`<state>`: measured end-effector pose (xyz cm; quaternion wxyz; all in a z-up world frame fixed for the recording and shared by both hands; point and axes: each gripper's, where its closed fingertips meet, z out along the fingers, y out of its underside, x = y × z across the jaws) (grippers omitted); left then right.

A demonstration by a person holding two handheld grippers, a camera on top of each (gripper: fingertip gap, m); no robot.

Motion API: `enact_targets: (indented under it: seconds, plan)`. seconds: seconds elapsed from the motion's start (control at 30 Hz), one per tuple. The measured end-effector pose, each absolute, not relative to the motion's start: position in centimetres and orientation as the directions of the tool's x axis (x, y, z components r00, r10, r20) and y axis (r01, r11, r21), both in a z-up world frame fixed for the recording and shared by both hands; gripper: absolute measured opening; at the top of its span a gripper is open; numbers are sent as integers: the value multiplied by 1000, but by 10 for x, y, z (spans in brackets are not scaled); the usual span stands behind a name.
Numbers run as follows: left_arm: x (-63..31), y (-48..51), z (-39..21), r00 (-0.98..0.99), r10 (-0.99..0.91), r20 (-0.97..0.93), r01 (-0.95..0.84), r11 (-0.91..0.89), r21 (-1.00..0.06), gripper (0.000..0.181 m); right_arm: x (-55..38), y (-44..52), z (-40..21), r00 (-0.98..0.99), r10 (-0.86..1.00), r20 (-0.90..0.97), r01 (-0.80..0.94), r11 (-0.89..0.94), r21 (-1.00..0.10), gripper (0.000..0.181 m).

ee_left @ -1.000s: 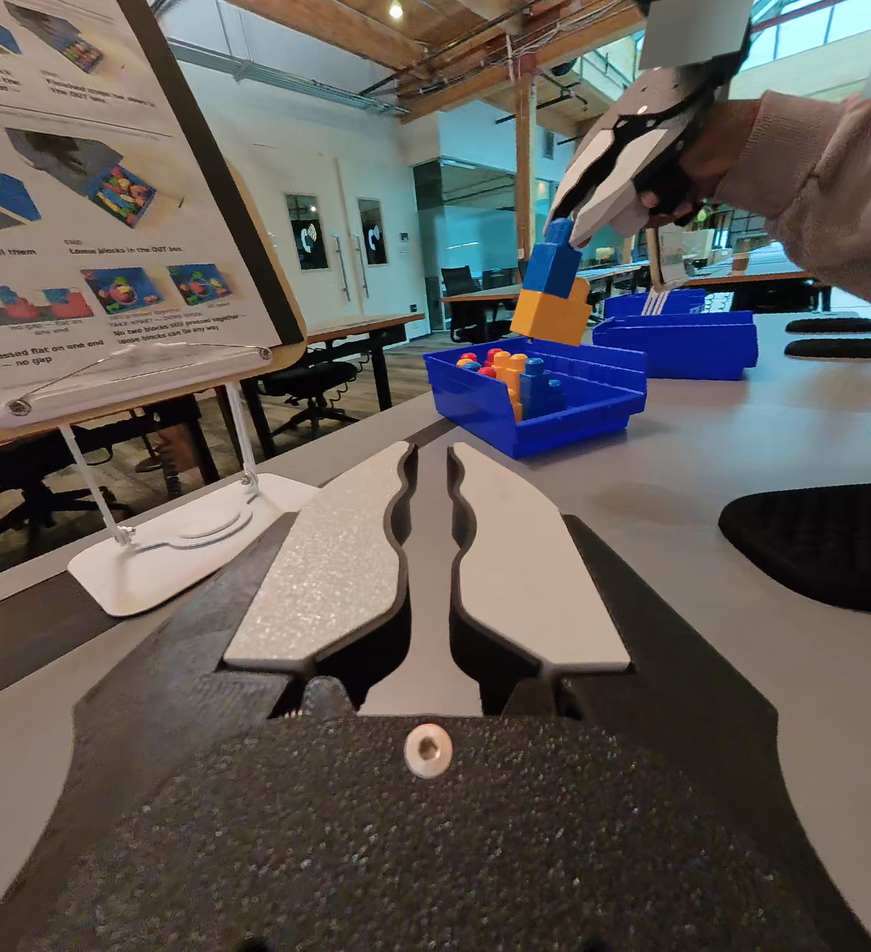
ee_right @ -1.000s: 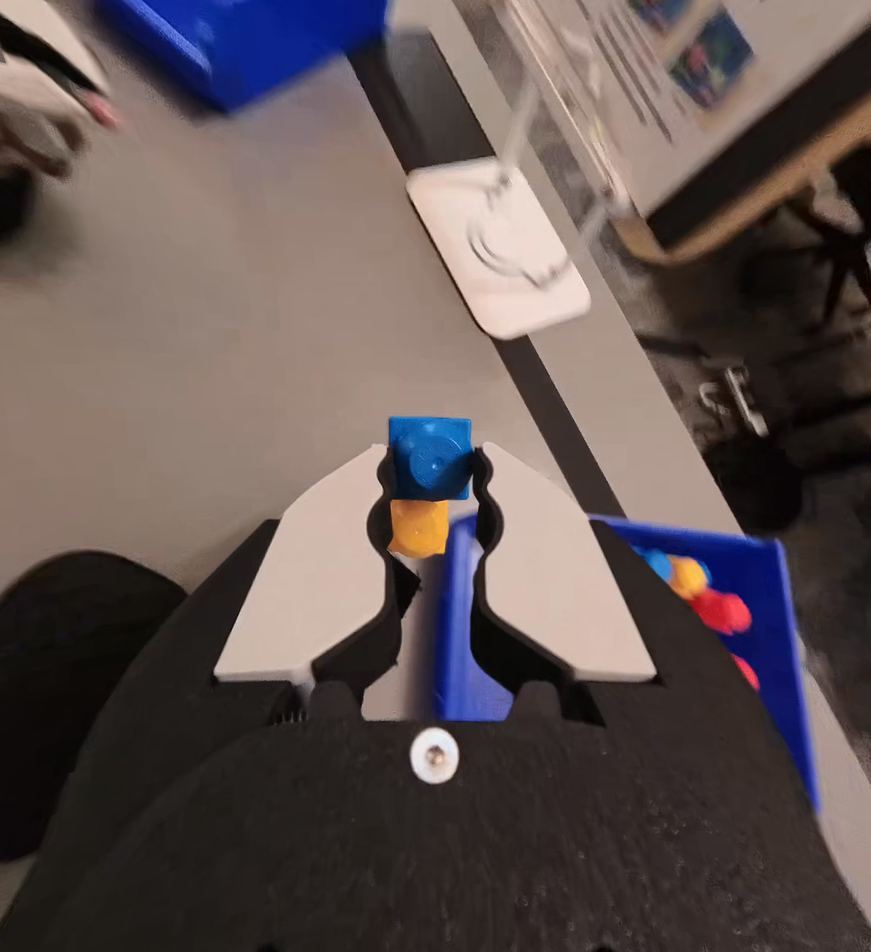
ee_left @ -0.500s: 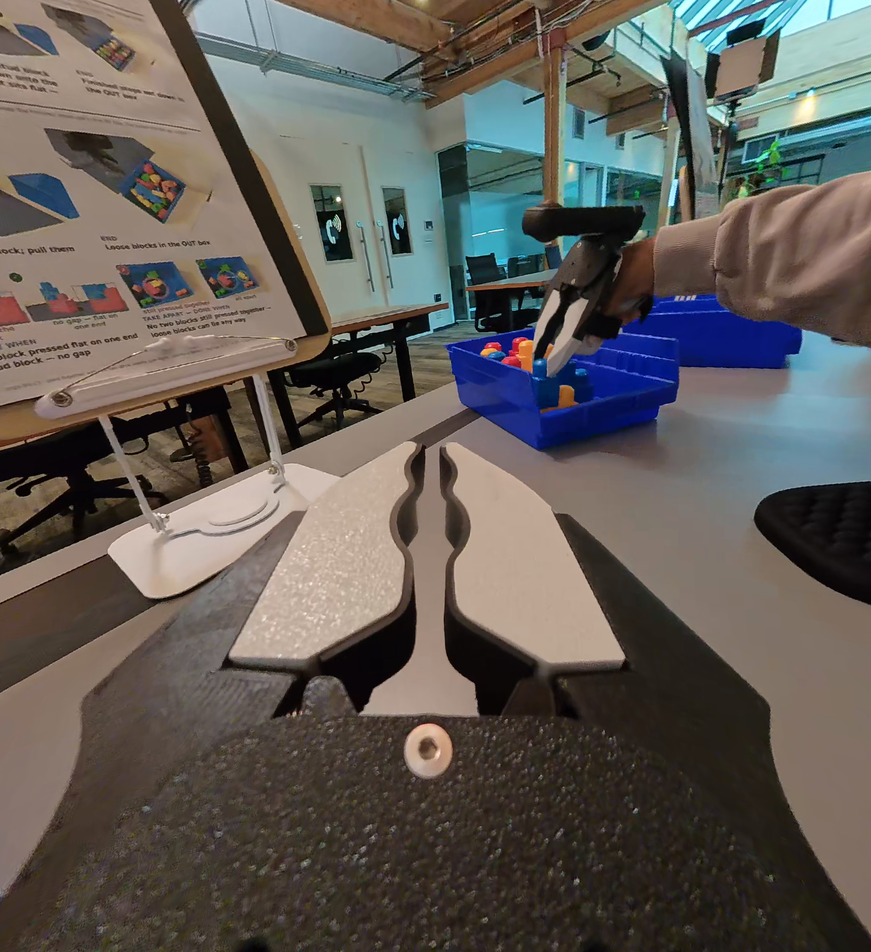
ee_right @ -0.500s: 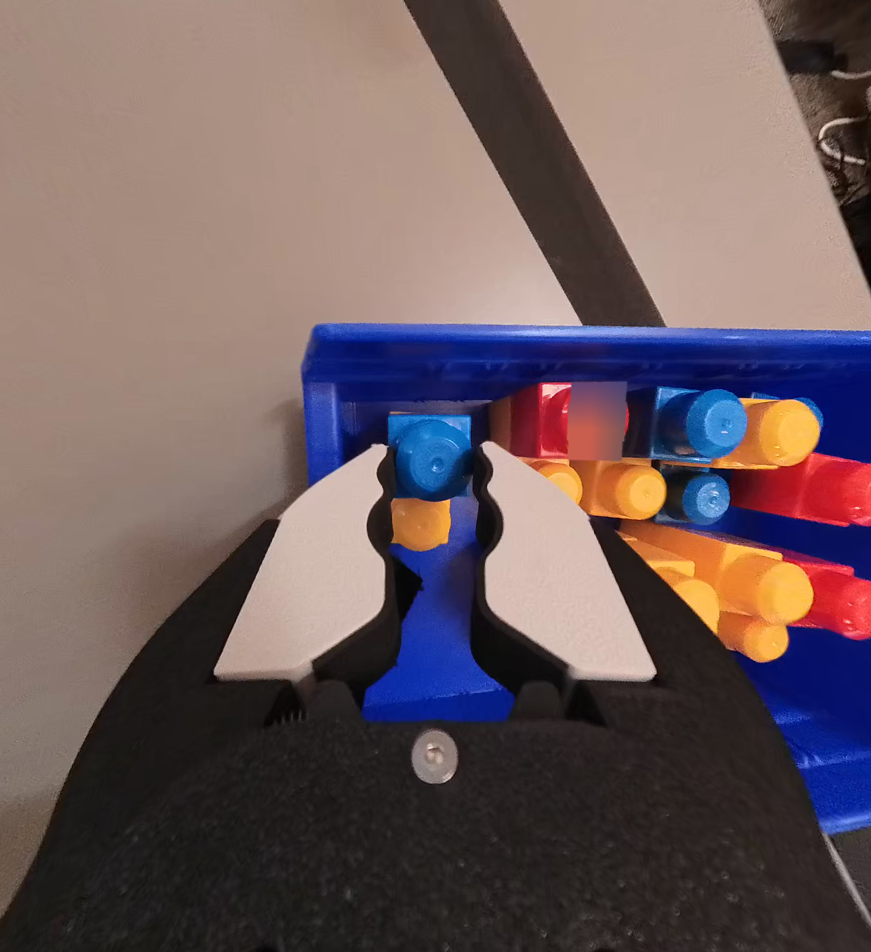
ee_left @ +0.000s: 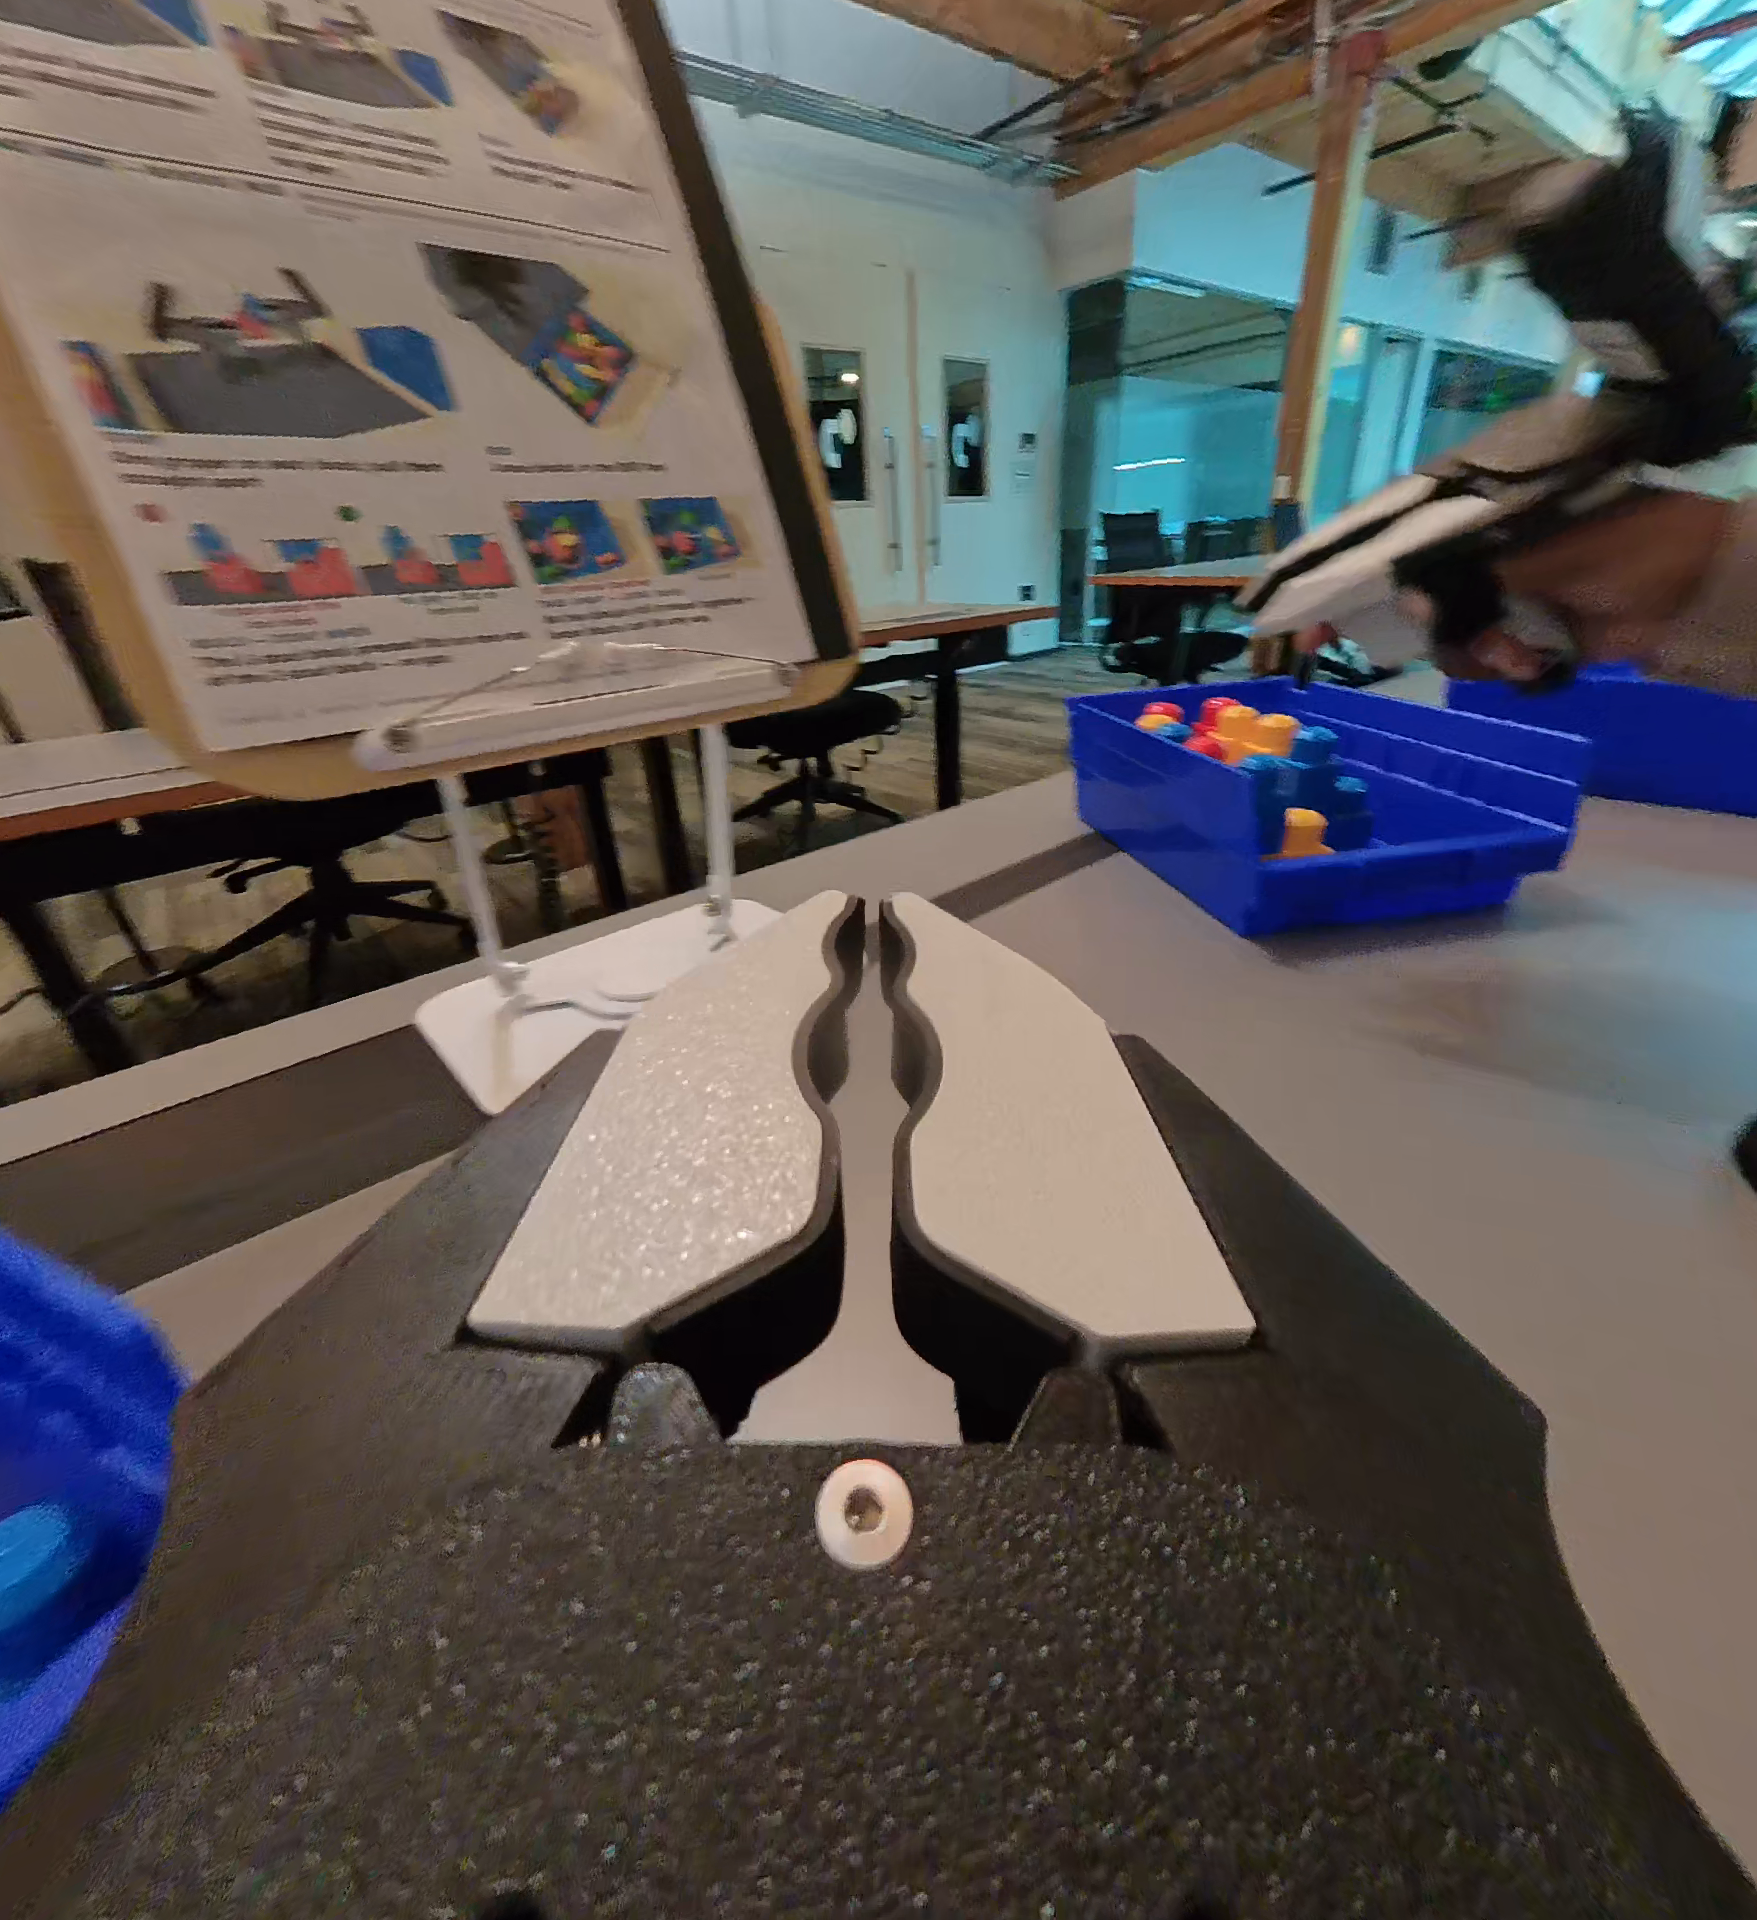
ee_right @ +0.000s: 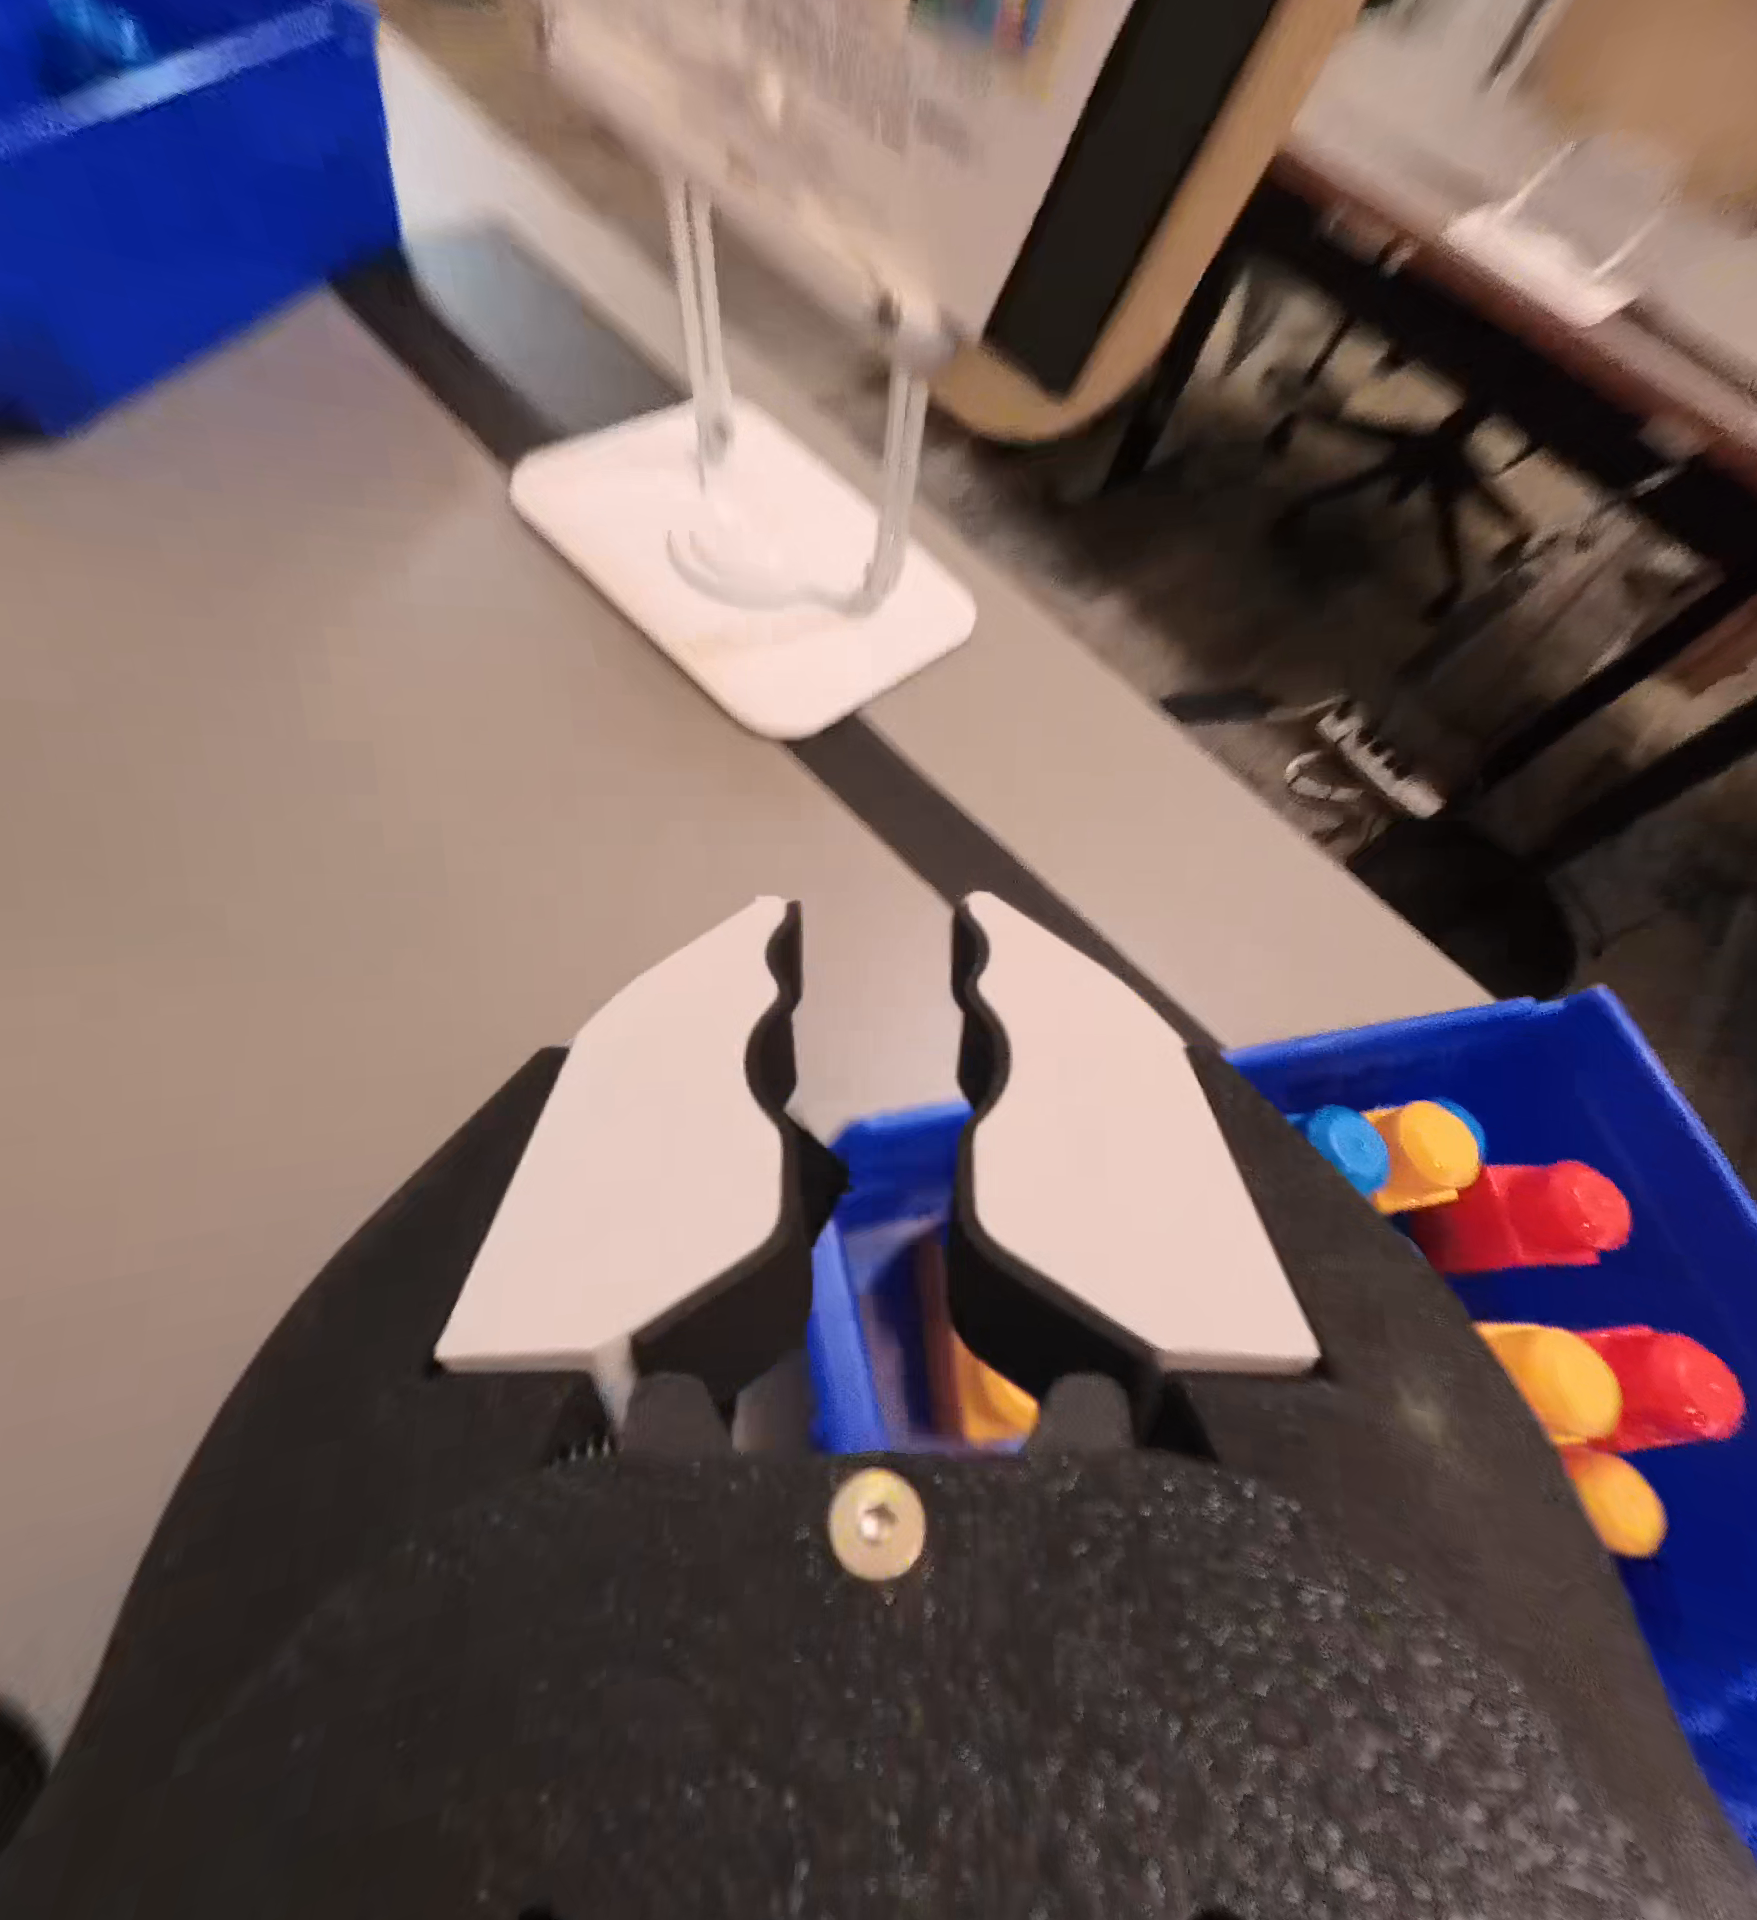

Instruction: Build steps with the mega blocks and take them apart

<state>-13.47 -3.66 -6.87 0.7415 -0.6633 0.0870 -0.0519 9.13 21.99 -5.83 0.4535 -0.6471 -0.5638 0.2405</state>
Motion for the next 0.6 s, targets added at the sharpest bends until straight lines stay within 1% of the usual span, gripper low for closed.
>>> enact_targets:
  seconds: [0.03,0.07,0.1,0.2,0.27,0.33,0.5,0.6]
  plan:
    - [-146,-37,-65,986,-156,-50,-32,116,-993,1,85,210,-55,287,937,200,458,49,-888,24]
    - [-160,-38,-62,993,-116,-34,-21,115,-993,1,79,197,-53,315,931,184,404,44,-914,22]
    - [-174,-40,-59,997,-72,-16,-8,112,-994,0,75,187,-55,353,922,157,355,23,-934,16]
    - [-229,-47,-51,994,110,16,6,87,-996,0,60,155,-70,404,914,28,222,-69,-973,7]
    - [-272,-54,-44,970,243,33,18,64,-998,0,50,138,-82,420,905,-62,143,-134,-981,0]
    - [-312,-59,-40,939,340,53,48,24,-999,2,42,127,-98,432,895,-108,117,-175,-978,0]
    - [-410,-49,-58,853,519,44,146,-158,-977,33,30,113,-118,427,888,-171,70,-222,-973,0]
    - [-465,-41,-82,789,614,19,223,-257,-940,46,26,108,-122,393,896,-208,56,-248,-967,0]
